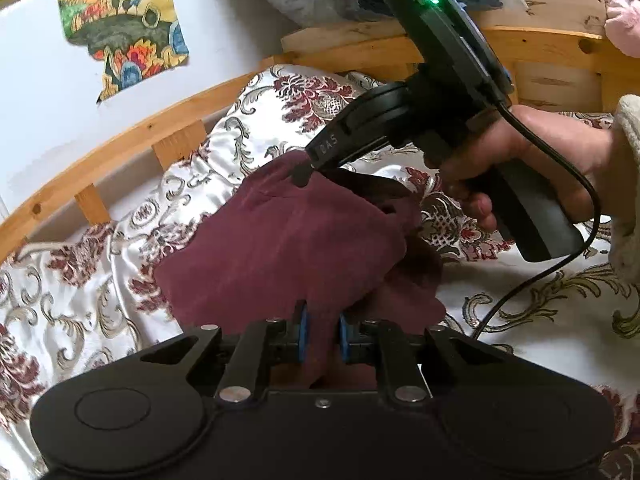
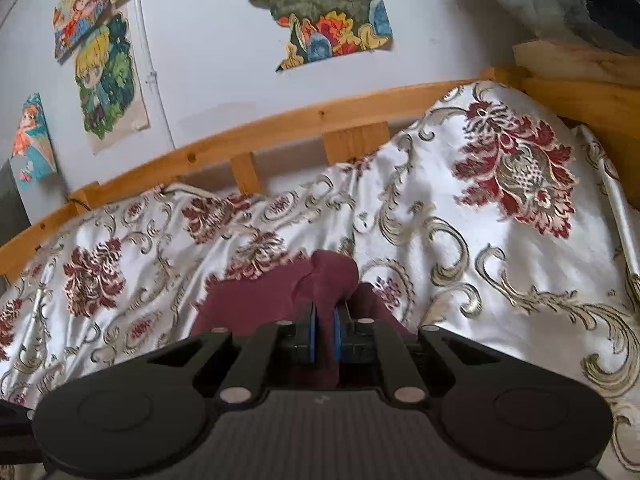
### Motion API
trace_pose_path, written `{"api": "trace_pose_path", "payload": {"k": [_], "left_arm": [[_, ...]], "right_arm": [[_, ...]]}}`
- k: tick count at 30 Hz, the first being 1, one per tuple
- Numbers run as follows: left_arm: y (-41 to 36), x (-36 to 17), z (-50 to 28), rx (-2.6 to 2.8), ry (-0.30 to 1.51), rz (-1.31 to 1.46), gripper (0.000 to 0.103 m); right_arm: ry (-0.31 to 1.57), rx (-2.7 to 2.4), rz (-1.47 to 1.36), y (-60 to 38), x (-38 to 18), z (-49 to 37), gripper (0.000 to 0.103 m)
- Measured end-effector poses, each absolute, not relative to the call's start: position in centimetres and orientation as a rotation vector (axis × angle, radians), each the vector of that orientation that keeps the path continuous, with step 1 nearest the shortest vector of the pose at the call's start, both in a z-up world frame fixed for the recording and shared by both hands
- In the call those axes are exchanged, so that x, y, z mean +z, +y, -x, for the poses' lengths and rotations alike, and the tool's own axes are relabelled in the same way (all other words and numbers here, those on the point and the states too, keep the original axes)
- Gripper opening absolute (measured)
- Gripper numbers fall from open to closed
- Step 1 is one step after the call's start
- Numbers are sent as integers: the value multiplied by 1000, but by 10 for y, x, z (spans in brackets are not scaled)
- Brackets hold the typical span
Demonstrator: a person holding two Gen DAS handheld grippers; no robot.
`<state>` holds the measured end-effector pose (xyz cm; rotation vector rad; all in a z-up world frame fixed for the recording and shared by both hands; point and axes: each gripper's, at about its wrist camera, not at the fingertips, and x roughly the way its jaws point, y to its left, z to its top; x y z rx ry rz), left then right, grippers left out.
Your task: Fold small clothes
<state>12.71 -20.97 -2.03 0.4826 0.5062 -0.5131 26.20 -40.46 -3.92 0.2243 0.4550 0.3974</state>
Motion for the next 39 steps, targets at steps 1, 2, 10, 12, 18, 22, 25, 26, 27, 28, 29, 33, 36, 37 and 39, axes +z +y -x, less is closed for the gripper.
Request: {"api": "trace_pose_path", "payload": {"k": [1,2,10,12,18,22,25,26,27,28,29,33,36,37,39], "left_arm": [[-209,-22,-127,-515,514,-469,16],[-208,-23,-127,-517,518,-456,16],[-207,-39,-129,-534,576,-394,20],[-208,-39,-129,-538,584,-391,22],[-196,-27,-130,-565,613,-292,41],[-176,-13,-127,-602,621,-140,69],[-161,-3,-123,-590,608,-56,77],[-157,-1,-123,-570,604,-42,82],[-152,0,-123,-540,601,-32,86],[-148,1,-124,-505,601,-23,88],[-145,1,-127,-477,606,-14,92],[-128,-2,-142,-349,661,74,94],[-118,-6,-156,-276,696,156,96],[-115,-7,-161,-260,706,175,96],[-113,-12,-169,-242,734,198,96]], "right_arm": [[464,393,-225,-405,-41,-261,11],[476,388,-221,-407,-43,-260,11],[561,342,-213,-413,-66,-254,11],[564,334,-220,-414,-69,-253,11],[578,337,-251,-419,-69,-248,24],[574,319,-270,-422,-64,-239,51],[568,320,-277,-422,-58,-227,64],[567,324,-279,-421,-57,-221,67],[568,332,-280,-419,-55,-215,72],[572,342,-277,-417,-55,-211,75],[579,354,-267,-414,-54,-205,77],[628,356,-224,-402,-60,-189,84],[657,352,-212,-398,-65,-183,88],[660,352,-203,-398,-67,-183,90],[678,349,-182,-395,-70,-185,93]]}}
